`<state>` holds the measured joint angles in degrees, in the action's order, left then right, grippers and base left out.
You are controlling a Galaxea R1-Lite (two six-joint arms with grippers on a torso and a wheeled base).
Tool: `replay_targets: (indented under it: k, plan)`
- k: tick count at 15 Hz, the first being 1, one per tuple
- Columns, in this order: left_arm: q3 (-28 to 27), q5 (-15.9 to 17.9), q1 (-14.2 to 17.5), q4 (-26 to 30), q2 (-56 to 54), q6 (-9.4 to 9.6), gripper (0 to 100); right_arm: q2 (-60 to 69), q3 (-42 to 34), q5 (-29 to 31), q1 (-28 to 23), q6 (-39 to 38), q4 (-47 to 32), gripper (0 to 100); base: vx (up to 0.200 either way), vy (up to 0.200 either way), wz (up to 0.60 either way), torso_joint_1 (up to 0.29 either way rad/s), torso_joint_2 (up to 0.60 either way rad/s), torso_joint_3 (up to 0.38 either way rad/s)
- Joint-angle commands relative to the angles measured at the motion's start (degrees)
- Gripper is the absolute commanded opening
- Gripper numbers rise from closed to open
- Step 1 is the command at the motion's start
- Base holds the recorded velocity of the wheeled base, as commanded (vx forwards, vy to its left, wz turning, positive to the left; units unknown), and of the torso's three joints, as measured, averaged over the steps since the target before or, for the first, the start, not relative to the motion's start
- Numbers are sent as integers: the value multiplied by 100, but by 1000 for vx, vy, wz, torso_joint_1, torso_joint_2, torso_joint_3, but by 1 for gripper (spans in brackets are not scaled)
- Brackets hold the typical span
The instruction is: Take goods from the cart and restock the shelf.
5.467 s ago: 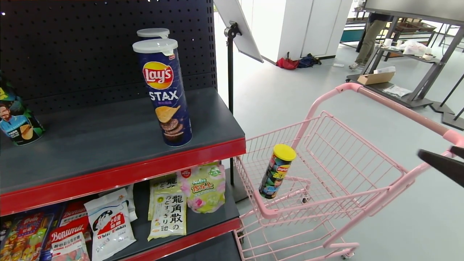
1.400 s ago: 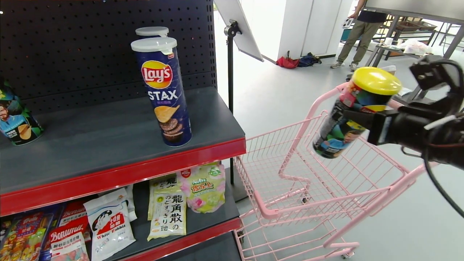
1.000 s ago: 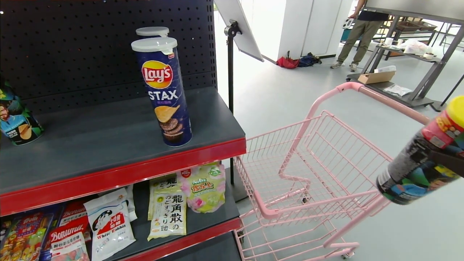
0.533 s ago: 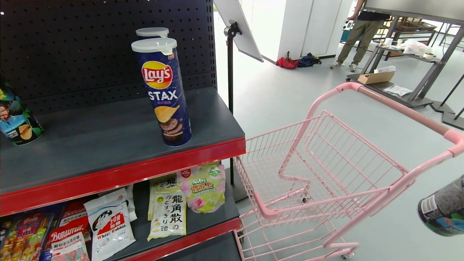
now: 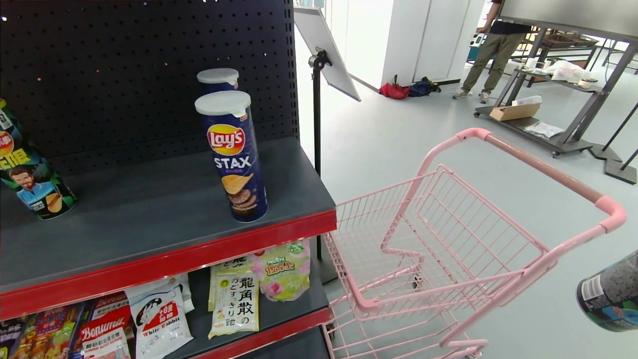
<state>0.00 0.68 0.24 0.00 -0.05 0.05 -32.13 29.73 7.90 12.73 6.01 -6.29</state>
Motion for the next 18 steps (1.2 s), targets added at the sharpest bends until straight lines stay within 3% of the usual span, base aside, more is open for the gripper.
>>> replay_targets:
  k: [1, 14, 18]
  plan:
    - [0, 2, 2, 0, 5, -5, 100, -12, -55, -8, 11, 5, 5, 0, 0, 0, 0, 222, -583, -344]
    - [0, 2, 2, 0, 5, 4, 100, -74, -90, 19, 2, 49, -4, 0, 0, 0, 0, 165, -390, -229]
    - [0, 2, 2, 0, 5, 4, 100, -3, -319, 45, -60, 260, 31, 0, 0, 0, 150, 51, -102, -57]
